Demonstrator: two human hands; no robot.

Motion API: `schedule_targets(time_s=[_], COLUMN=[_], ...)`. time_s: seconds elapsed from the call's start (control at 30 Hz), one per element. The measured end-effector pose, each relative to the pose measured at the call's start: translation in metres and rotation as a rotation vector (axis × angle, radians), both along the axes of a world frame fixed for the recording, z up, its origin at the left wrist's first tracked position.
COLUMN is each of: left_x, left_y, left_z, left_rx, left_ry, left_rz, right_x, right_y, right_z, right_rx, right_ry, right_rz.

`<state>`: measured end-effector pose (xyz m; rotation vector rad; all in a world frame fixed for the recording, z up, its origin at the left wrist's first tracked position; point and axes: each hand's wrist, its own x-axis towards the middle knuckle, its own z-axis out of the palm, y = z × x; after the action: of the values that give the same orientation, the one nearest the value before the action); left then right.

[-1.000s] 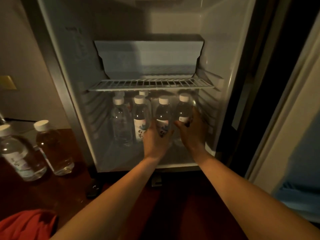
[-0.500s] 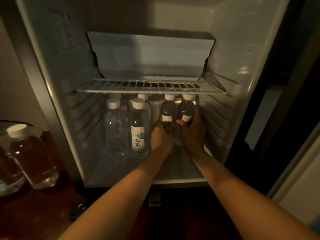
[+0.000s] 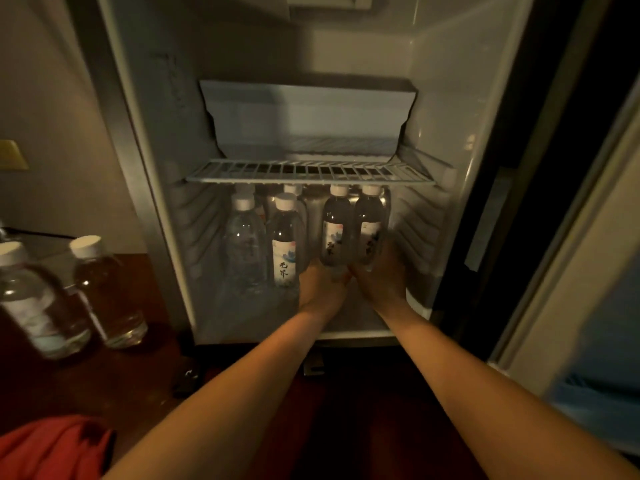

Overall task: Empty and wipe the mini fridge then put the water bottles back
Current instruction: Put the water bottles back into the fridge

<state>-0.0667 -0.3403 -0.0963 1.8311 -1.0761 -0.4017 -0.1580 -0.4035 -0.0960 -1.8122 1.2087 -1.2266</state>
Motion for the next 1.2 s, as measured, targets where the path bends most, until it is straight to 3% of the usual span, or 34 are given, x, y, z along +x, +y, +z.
schedule_targets(time_s=[0.1,0.23,0.4,0.53,0.77,1.2], left_x=[-0.004,0.002,0.022,0.047,0.101,0.188], left_y=[0.035,0.083,0.153,0.208,0.293,0.36], left_z=[0.005,0.012,0.025,0.028,0.028,0.008], left_rx=[-0.001,-0.022,0.007,0.042,0.064,0.184], left_ry=[-0.086,-0.047,-0.186,-0.282,-0.336,-0.43], left_rz=[0.012,0.045,0.112,0.194,0.351,0.485], right_x=[-0.009,-0.012,-0.006,0.011,0.061,0.161], right_y=[0.032,0.078,0.13,0.167,0.23,0.27], right_z=[0.008,0.031,0.03,0.03,0.023,0.019], right_rx=[0.071,0.06,0.0,-0.027,-0.107,-0.234], right_ry=[0.13,0.367,0.236,0.33,0.325,0.298], right_rz=[0.038,0.034,0.13,0.179,0.352,0.554])
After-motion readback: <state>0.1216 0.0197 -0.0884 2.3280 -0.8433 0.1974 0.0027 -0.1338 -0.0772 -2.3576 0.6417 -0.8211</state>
